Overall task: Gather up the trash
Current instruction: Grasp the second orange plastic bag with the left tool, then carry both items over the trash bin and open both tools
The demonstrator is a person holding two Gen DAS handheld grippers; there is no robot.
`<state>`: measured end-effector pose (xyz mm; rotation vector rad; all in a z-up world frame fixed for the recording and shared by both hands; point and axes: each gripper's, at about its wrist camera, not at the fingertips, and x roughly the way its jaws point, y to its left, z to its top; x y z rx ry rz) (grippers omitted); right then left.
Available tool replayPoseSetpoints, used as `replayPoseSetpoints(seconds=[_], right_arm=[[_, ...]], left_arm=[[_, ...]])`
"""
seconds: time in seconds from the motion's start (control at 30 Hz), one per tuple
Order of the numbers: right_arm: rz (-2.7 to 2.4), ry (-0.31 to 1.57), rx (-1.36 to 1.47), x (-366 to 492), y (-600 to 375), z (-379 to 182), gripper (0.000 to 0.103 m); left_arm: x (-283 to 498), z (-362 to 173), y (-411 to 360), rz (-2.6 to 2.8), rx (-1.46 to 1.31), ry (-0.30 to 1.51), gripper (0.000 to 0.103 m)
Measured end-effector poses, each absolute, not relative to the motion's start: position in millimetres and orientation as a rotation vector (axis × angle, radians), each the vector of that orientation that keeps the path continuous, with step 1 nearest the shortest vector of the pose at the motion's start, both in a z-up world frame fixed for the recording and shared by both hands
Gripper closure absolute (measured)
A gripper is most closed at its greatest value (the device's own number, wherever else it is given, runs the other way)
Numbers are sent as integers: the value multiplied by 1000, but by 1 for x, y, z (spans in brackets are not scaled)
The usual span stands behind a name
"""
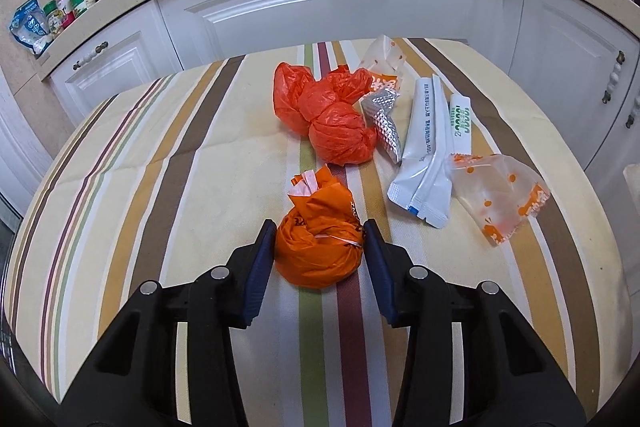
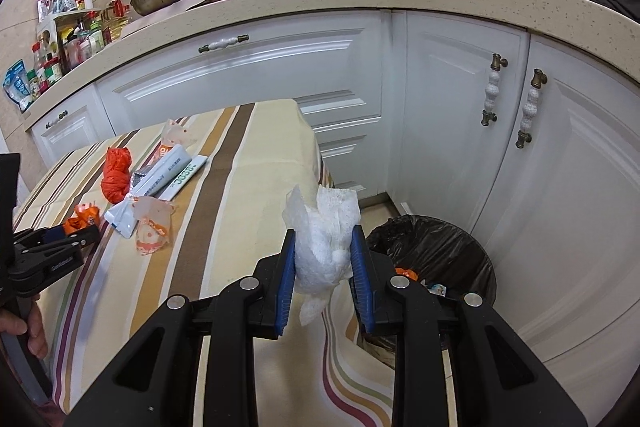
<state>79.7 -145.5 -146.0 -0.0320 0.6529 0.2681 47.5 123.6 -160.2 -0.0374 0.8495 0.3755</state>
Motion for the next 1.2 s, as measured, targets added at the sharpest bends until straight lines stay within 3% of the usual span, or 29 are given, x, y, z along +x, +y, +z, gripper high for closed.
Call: replayPoseSetpoints(seconds=[0.23,0.57,1.2], right_arm=[[225,627,-24,80,-166,-140,76],[115,580,-10,91,-218,-130,76],[7,574,39,140,-290,-151,76]], left_arm=[[33,-125,95,297,-15,780,60],[71,-101,-8,53,49,691,60],[176,-143,-160,-90,111,751,60]])
